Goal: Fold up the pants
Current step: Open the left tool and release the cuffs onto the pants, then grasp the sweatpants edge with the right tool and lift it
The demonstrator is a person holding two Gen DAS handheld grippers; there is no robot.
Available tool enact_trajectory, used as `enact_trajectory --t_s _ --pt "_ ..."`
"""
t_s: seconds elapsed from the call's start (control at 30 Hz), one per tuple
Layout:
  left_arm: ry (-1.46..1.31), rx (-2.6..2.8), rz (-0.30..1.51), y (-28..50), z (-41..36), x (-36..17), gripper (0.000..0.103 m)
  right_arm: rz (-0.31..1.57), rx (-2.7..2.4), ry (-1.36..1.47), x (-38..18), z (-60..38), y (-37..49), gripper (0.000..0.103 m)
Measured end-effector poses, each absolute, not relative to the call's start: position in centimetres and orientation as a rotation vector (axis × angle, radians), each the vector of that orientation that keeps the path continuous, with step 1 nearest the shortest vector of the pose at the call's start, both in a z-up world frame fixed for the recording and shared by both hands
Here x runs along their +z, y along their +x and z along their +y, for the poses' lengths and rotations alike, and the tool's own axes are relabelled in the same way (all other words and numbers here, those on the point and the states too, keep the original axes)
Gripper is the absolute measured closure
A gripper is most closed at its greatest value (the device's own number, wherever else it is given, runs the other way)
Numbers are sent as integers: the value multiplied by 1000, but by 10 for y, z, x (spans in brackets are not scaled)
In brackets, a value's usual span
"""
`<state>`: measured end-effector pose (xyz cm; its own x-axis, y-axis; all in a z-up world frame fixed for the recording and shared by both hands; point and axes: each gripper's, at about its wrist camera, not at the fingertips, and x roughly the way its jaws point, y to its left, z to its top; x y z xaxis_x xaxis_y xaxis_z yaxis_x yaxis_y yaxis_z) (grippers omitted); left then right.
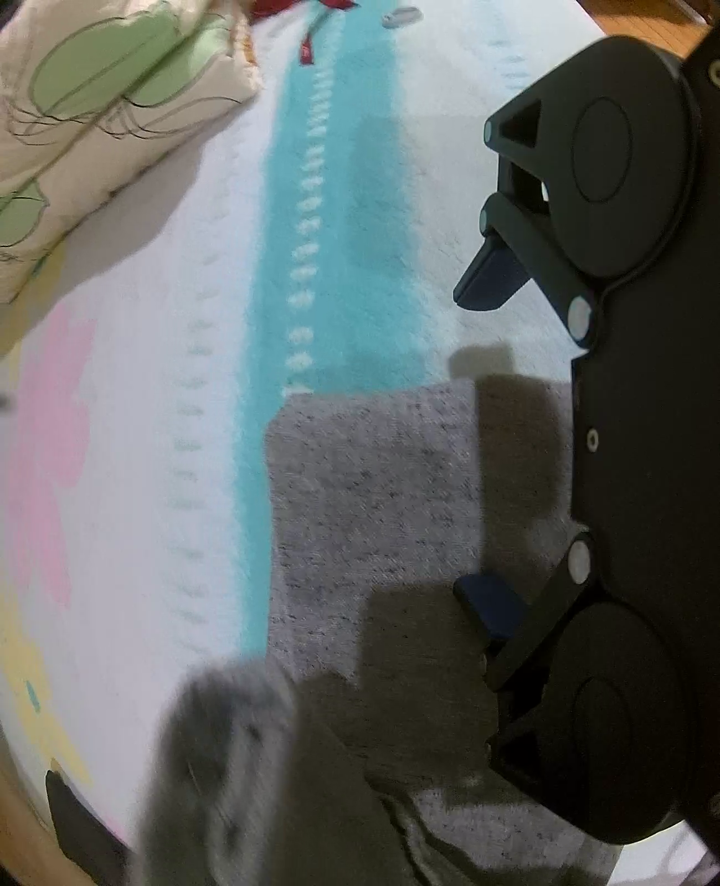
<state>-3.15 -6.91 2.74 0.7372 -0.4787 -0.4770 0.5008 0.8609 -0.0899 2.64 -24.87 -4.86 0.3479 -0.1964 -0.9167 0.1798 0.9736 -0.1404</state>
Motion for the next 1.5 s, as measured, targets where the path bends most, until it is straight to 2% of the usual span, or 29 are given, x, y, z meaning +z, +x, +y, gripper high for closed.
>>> enact_trajectory --t_s 0.2,0.3,0.5,0.8,0.9,1.43,1.5 --pt "67 -630 408 -41 -102 43 61 1183 -321 -47 -47 -269 30 3" --pt "55 -655 401 -39 -92 49 58 1193 -359 4 -43 -286 29 4" --pt "137 -533 544 -13 -42 27 57 1152 -401 106 -31 -300 19 6" --pt "242 -518 879 1 -1 -53 56 1008 -204 270 -5 -302 0 6" --pt "300 -524 835 -3 -5 -64 53 1001 -98 268 -6 -286 -5 7" --pt "-16 -354 848 34 53 -40 53 1077 65 280 -50 -256 2 6" --pt "-54 -336 869 41 61 -42 53 1073 82 305 -53 -256 6 9"
